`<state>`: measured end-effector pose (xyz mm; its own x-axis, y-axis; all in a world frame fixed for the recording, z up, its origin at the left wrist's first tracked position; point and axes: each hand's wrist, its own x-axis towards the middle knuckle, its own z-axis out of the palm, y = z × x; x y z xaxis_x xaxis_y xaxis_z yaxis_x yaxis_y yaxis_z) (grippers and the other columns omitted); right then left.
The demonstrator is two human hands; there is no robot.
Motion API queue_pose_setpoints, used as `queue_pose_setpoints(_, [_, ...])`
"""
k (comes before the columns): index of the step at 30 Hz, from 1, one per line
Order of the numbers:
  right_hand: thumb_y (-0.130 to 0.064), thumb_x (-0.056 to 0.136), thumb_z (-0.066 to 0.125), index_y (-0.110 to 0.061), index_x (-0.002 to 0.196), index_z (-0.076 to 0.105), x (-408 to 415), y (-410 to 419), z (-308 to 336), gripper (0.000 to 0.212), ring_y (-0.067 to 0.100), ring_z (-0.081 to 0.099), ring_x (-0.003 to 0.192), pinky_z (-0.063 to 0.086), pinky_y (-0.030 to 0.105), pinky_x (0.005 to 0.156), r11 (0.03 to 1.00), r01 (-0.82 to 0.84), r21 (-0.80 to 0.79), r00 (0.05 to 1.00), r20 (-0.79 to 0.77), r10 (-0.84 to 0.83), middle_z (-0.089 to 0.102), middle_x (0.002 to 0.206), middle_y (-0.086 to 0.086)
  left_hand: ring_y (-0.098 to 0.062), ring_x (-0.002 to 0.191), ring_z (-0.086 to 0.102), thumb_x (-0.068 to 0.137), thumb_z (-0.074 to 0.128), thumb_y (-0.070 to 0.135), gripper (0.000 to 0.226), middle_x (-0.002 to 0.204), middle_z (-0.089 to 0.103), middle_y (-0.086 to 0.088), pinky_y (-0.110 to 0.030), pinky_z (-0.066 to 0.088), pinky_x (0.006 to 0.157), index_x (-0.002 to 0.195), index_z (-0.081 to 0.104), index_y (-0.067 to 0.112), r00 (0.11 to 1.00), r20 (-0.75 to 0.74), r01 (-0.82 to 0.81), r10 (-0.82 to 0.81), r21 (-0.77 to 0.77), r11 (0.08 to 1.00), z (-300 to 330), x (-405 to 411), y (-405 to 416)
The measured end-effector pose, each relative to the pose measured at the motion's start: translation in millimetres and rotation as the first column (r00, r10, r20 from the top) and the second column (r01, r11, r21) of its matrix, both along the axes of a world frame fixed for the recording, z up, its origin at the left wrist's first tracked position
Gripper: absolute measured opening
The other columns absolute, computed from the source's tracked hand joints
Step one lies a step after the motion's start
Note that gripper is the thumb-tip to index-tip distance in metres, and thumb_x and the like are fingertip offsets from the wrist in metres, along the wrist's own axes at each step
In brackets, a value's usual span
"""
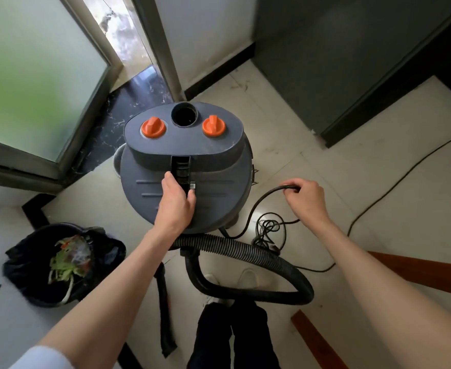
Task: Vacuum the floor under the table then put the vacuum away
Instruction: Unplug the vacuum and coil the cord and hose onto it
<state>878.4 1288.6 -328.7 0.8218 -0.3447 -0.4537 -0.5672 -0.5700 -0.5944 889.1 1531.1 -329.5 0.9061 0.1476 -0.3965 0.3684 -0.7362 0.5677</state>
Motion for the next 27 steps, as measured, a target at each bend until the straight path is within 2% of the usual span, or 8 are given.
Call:
queue_pose_setpoints(5, [-0.005, 0.087, 0.057, -0.008, 0.100, 0.071, 14.9, -8.2, 21.8, 0.020, 0.021, 0.060, 0.095, 0.042, 0.026, 0.086, 0.984, -0.078, -0.158, 0.986, 0.131, 0.100, 0.070, 0.100, 0.007, -0.043, 0.111, 0.047, 0.094, 0.049, 0.017, 0.038, 0.128, 0.039, -0.020, -0.051, 0.041, 0.093, 0.123, 0.032, -0.001, 0.999, 0.000, 0.039, -0.039, -0.015, 0.999, -1.7, 38.6, -13.5])
queue_pose_setpoints(8, [-0.003, 0.085, 0.058, -0.009, 0.092, 0.069, 24.8, -7.4, 38.4, 0.015, 0.016, 0.055, 0.089, 0.037, 0.018, 0.077, 0.980, -0.109, -0.166, 0.974, 0.178, 0.139, 0.063, 0.091, 0.002, -0.043, 0.114, 0.046, 0.095, 0.047, 0.020, 0.040, 0.133, 0.037, -0.020, -0.050, 0.040, 0.093, 0.125, 0.031, -0.001, 0.999, -0.046, 0.024, -0.024, -0.005, 1.000, 1.7, 63.5, -25.6])
queue_pose_setpoints(11, [0.001, 0.083, 0.057, -0.014, 0.087, 0.061, 30.4, -8.6, 56.7, 0.016, 0.009, 0.052, 0.077, 0.037, 0.011, 0.065, 0.997, -0.075, -0.028, 0.985, 0.154, 0.078, 0.058, 0.084, -0.003, -0.040, 0.124, 0.039, 0.096, 0.049, 0.021, 0.058, 0.140, 0.033, -0.022, -0.049, 0.037, 0.096, 0.140, 0.020, -0.003, 0.994, -0.081, 0.086, -0.076, 0.136, 0.987, 11.2, 78.9, -32.7])
queue_pose_setpoints(13, [0.002, 0.082, 0.058, -0.015, 0.086, 0.057, 31.6, -12.2, 72.2, 0.017, 0.008, 0.051, 0.075, 0.038, 0.010, 0.063, 0.998, -0.045, 0.052, 0.985, 0.168, 0.036, 0.055, 0.079, -0.008, -0.039, 0.128, 0.031, 0.094, 0.051, 0.019, 0.068, 0.142, 0.028, -0.022, -0.047, 0.033, 0.100, 0.146, 0.012, 0.000, 0.978, -0.020, 0.205, -0.208, 0.285, 0.937, 23.6, 74.5, -40.2])
queue_pose_setpoints(15, [0.000, 0.083, 0.059, -0.016, 0.088, 0.058, 35.1, -16.5, 87.3, 0.016, 0.010, 0.053, 0.079, 0.042, 0.013, 0.070, 0.995, -0.064, 0.076, 0.983, 0.179, 0.050, 0.056, 0.080, -0.008, -0.037, 0.130, 0.028, 0.093, 0.051, 0.018, 0.066, 0.144, 0.025, -0.019, -0.046, 0.030, 0.103, 0.148, 0.016, 0.007, 0.949, 0.078, 0.270, -0.306, 0.305, 0.913, 34.8, 64.2, -54.3])
queue_pose_setpoints(17, [-0.005, 0.086, 0.060, -0.013, 0.092, 0.062, 40.1, -19.9, 98.8, 0.011, 0.012, 0.056, 0.085, 0.045, 0.021, 0.079, 0.989, -0.140, 0.042, 0.978, 0.165, 0.131, 0.059, 0.086, -0.005, -0.036, 0.132, 0.027, 0.094, 0.052, 0.021, 0.065, 0.146, 0.025, -0.018, -0.045, 0.028, 0.105, 0.147, 0.018, 0.008, 0.973, 0.082, 0.194, -0.214, 0.196, 0.961, 43.5, 57.9, -66.6])
queue_pose_setpoints(20, [-0.010, 0.090, 0.059, -0.011, 0.096, 0.067, 48.9, -24.8, 105.2, 0.010, 0.013, 0.059, 0.090, 0.046, 0.025, 0.085, 0.980, -0.196, 0.014, 0.967, 0.168, 0.191, 0.063, 0.091, -0.002, -0.038, 0.134, 0.028, 0.092, 0.057, 0.025, 0.075, 0.147, 0.026, -0.023, -0.046, 0.029, 0.107, 0.146, 0.013, -0.001, 0.999, -0.031, -0.031, 0.034, 0.082, 0.996, 39.9, 73.1, -66.8])
queue_pose_setpoints(27, [-0.010, 0.089, 0.061, -0.013, 0.099, 0.070, 86.5, -46.2, 77.1, 0.014, 0.000, 0.055, 0.080, 0.040, 0.002, 0.070, 0.990, -0.036, 0.136, 0.972, 0.235, 0.003, 0.063, 0.089, -0.008, -0.038, 0.127, 0.037, 0.090, 0.059, 0.011, 0.074, 0.143, 0.029, -0.021, -0.042, 0.033, 0.106, 0.147, 0.013, -0.001, 0.999, 0.009, -0.045, 0.044, 0.145, 0.988, 10.3, 115.5, -66.4])
